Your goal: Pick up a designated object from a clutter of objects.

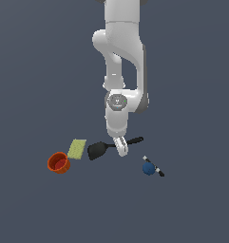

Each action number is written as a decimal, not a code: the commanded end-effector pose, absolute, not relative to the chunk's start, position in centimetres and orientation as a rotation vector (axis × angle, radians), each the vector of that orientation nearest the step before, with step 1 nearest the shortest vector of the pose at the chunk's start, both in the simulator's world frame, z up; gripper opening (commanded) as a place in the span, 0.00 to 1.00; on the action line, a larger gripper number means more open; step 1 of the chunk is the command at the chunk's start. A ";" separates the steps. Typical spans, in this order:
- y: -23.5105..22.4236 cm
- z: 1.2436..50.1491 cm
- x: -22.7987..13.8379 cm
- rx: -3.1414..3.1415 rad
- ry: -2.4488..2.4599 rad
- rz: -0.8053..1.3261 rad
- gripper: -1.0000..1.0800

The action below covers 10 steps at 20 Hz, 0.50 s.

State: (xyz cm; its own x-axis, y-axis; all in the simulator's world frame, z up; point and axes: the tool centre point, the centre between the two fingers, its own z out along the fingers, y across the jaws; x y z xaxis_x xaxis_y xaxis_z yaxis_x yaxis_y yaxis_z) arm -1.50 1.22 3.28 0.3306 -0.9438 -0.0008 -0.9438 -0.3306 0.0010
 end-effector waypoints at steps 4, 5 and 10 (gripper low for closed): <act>1.2 1.8 -1.5 2.561 -1.819 -0.001 0.96; 1.2 1.7 -1.5 2.561 -1.819 -0.001 0.96; 1.2 1.7 -1.5 2.561 -1.819 -0.001 0.00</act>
